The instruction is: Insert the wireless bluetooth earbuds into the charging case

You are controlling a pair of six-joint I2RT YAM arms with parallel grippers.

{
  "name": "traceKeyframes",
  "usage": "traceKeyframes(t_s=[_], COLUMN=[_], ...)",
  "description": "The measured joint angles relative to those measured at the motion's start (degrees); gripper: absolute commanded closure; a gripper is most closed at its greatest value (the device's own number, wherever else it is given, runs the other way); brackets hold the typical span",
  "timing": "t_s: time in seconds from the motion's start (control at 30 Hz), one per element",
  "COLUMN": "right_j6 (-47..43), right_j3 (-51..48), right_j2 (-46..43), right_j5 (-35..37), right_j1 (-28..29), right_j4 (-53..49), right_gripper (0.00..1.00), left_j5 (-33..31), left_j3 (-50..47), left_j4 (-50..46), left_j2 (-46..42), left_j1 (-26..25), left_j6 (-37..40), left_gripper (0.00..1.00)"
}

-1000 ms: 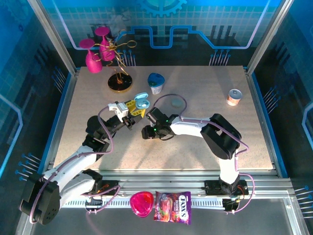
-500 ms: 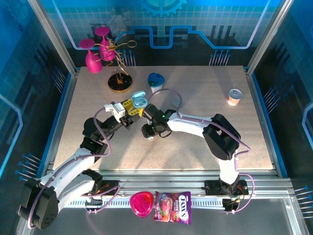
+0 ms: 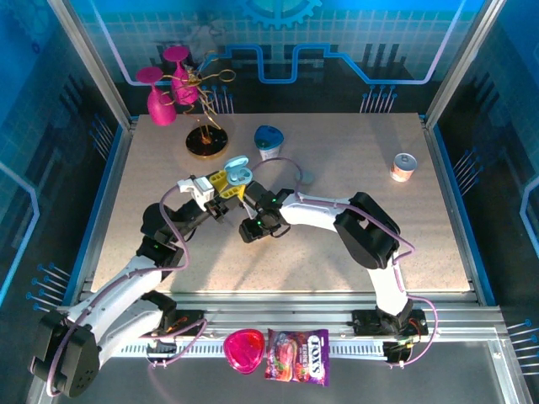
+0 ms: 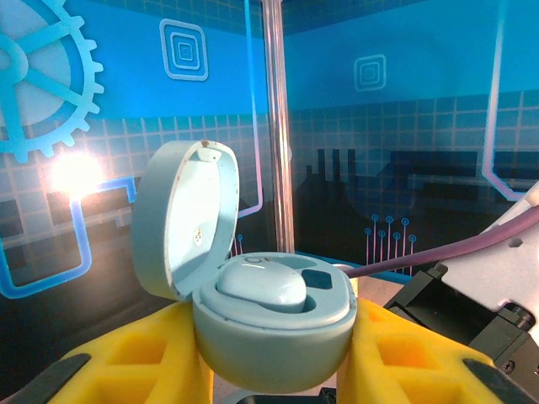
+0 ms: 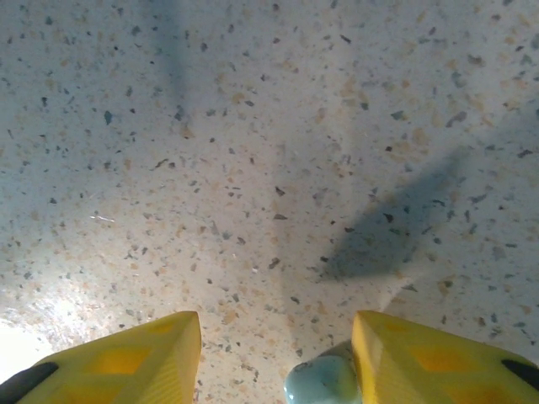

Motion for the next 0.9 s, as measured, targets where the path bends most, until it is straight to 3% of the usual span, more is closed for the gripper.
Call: traceKeyframes(t_s=[0.6,0.9], right_j6=[0.0,-1.2], right_j3=[-6.8,-6.9], right_j2=[-5.7,-5.7], right_j5=[-3.5,-4.1], right_j1=[0.3,0.3], right_j4=[0.2,0.7], right_gripper=[0.55,0.52], left_j5=[0.0,0.0], left_j3=[0.0,0.0], left_j4=[-0.2,-0.3], left_j2=[0.5,0.5], left_j1=[0.0,0.0], left_j6=[-0.1,-0.1], left_gripper=[0.68,0.68])
